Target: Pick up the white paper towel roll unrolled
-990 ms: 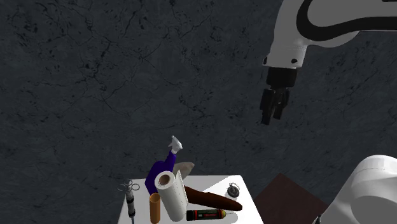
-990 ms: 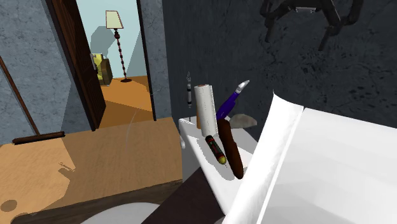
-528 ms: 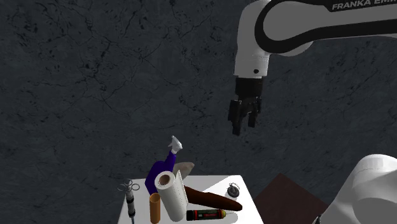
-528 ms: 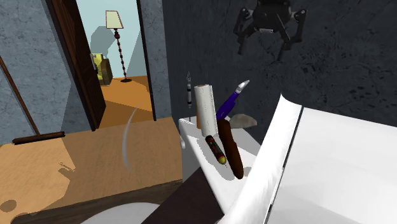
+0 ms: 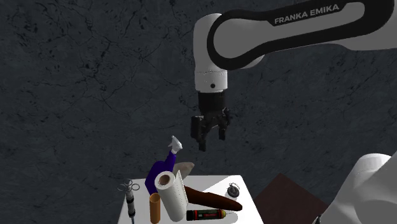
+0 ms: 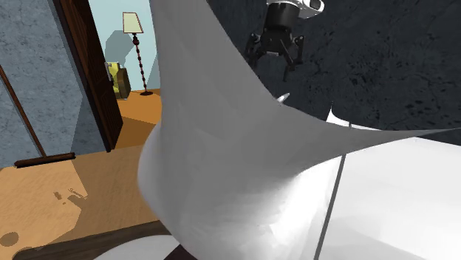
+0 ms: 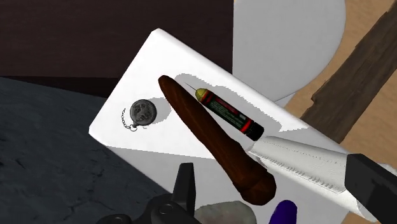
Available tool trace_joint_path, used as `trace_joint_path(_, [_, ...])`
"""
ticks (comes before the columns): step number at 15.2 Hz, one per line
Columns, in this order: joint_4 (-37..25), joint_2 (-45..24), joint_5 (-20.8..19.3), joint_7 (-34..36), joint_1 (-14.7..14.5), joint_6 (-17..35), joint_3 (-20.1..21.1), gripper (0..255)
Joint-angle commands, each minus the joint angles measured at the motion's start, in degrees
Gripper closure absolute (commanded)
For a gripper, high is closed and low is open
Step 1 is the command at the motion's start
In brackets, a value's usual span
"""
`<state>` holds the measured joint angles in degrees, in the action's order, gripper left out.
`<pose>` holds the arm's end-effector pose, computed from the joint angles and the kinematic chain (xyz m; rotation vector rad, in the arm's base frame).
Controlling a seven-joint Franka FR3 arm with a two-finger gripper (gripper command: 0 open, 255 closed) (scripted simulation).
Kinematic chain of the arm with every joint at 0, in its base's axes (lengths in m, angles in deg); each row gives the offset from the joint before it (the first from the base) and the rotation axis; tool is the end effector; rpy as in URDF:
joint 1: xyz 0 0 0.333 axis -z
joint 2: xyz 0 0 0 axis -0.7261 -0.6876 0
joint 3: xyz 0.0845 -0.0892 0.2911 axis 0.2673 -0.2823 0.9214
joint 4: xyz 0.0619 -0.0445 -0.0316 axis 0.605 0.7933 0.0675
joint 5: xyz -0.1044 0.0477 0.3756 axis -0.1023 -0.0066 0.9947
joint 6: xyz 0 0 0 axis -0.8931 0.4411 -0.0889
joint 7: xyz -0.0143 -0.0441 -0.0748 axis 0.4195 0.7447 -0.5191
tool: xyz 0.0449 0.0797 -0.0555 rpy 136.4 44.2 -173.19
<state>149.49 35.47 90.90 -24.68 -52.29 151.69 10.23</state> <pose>0.4046 0.2279 0.4753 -3.0734 -0.1472 0.4380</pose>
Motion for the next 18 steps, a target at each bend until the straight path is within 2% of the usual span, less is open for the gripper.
trace_joint_path(1, [-2.57, -4.46, -0.71, 2.21, -0.61, 0.99, 1.61, 0])
trace_joint_path(7, [-13.01, -19.03, -4.62, 9.64, -3.73, 2.05, 5.40, 0])
trace_joint_path(12, [-23.05, -30.86, -8.43, 14.92, -7.71, 1.07, 6.53, 0])
trace_joint_path(18, [-20.57, -32.55, -9.08, 14.73, -8.00, 5.11, 6.19, 0])
